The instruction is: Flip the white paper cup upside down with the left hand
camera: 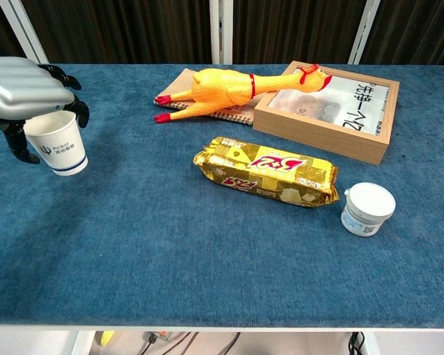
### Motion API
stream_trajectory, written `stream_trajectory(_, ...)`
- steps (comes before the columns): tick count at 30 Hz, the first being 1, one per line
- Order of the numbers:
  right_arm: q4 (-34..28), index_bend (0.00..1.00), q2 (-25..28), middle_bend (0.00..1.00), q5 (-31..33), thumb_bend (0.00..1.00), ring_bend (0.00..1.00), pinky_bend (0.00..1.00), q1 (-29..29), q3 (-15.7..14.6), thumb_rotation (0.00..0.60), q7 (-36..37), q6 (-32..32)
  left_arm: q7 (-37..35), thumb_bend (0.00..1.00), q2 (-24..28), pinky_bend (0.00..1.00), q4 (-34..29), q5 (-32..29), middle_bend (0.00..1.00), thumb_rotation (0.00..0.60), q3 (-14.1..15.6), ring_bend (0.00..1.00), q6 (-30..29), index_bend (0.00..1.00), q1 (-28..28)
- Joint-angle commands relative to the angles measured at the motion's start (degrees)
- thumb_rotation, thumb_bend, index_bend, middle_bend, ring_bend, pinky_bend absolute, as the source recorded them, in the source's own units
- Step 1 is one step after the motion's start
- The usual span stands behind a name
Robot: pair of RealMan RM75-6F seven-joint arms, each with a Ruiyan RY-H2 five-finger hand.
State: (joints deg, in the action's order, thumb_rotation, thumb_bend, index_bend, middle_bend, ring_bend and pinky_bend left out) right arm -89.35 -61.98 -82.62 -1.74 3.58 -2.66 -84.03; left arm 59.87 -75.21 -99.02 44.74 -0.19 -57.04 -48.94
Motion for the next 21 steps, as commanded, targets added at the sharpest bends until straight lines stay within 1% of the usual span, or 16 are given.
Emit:
stream_trajectory(1, 0.1, 0.00, 0.0, 0.00, 0.2, 0.06, 0.00, 0.00, 0.0, 0.0, 0.600, 0.1, 0.2, -0.9, 0.16, -0.3, 0.08, 0.3, 0.9, 0.31, 0.600, 0.4, 0.07, -0.4, 0.33, -0.2)
stream_trajectory(6, 0.1, 0.00, 0.2, 0.00, 0.4, 0.06, 0.00, 0.00, 0.0, 0.0, 0.600, 0.2, 0.3, -3.5, 0.18, -0.5, 0.11, 0.9, 2.9, 0.37, 0.600, 0.7, 0.11, -0.9, 0.39, 0.1)
stream_trajectory(9, 0.2, 0.00, 0.2, 0.00, 0.5, 0.06, 0.00, 0.00, 0.0, 0.0, 0.600, 0.3, 0.5, -9.6, 0.18, -0.5, 0.12, 0.8, 5.7, 0.38, 0.600, -0.7, 0.12, -0.9, 0.40, 1.1)
stream_trajectory(12, 0.3, 0.00, 0.1, 0.00, 0.7, 0.06, 0.00, 0.00, -0.2, 0.0, 0.600, 0.4, 1.0, -23.0, 0.19, -0.6, 0.12, 1.4, 11.3, 0.38, 0.600, -3.4, 0.12, -0.6, 0.41, 3.5)
stream_trajectory(13, 0.4, 0.00, 0.1, 0.00, 0.8, 0.06, 0.00, 0.00, -0.3, 0.0, 0.600, 0.4, 1.2, -29.0, 0.19, -1.0, 0.12, 2.4, 13.9, 0.39, 0.600, -4.3, 0.12, -0.9, 0.41, 4.6)
stream_trajectory(15, 0.4, 0.00, 0.1, 0.00, 0.9, 0.06, 0.00, 0.00, -0.4, 0.0, 0.600, 0.4, 1.5, -37.9, 0.19, -1.9, 0.13, 4.7, 17.4, 0.39, 0.600, -5.5, 0.12, -1.3, 0.41, 6.3)
stream_trajectory(16, 0.4, 0.00, 0.1, 0.00, 0.9, 0.06, 0.00, 0.00, -0.4, -0.1, 0.600, 0.4, 1.7, -43.6, 0.18, -2.5, 0.13, 6.3, 19.0, 0.40, 0.600, -6.0, 0.12, -1.2, 0.42, 7.2)
stream_trajectory(19, 0.4, 0.00, 0.0, 0.00, 1.0, 0.06, 0.00, 0.00, -0.5, -0.1, 0.600, 0.3, 1.9, -56.5, 0.18, -4.1, 0.12, 10.5, 21.0, 0.40, 0.600, -6.7, 0.12, -0.1, 0.42, 9.4)
stream_trajectory(21, 0.4, 0.00, 0.0, 0.00, 1.1, 0.06, 0.00, 0.00, -0.6, -0.1, 0.600, 0.2, 2.1, -63.4, 0.18, -5.3, 0.12, 13.6, 21.9, 0.40, 0.600, -7.0, 0.12, 0.9, 0.41, 10.5)
